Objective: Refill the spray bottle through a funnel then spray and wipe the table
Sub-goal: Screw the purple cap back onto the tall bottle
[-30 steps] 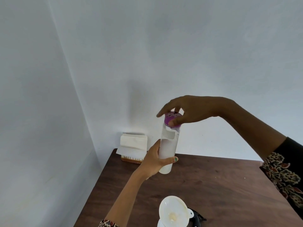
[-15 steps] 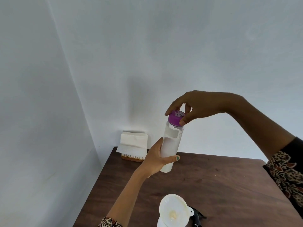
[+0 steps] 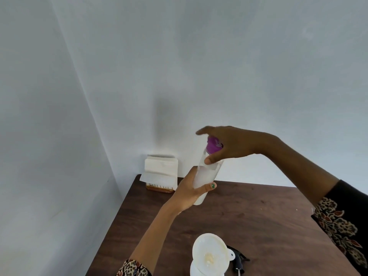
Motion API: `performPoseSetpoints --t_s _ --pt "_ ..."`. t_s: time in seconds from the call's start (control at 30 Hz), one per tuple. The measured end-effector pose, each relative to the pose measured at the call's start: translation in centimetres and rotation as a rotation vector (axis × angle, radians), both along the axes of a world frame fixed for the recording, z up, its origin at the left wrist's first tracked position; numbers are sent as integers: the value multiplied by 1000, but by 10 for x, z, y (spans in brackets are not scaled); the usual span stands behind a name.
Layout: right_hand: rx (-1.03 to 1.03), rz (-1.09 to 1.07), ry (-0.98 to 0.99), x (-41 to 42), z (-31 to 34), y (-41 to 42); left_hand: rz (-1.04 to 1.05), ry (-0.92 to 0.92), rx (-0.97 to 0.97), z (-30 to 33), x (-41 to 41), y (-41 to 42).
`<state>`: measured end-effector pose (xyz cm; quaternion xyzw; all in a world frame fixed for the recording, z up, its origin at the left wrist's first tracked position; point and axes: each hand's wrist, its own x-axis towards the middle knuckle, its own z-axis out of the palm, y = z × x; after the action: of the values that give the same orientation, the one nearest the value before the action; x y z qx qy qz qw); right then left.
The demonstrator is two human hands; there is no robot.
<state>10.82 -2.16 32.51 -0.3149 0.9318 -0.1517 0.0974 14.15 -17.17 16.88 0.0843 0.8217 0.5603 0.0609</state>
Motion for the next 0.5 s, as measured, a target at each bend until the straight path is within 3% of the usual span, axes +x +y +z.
performPoseSetpoints --t_s 0.13,0.33,0.5 --pt "51 0 -92 -11 -32 -2 -78 -88 -105 -20 -5 0" --pt "136 16 -78 -34 -99 -12 -20 -190 -52 -47 -22 3" --pt "58 -78 -51 -74 -139 -21 36 -280 29 -57 -54 10"
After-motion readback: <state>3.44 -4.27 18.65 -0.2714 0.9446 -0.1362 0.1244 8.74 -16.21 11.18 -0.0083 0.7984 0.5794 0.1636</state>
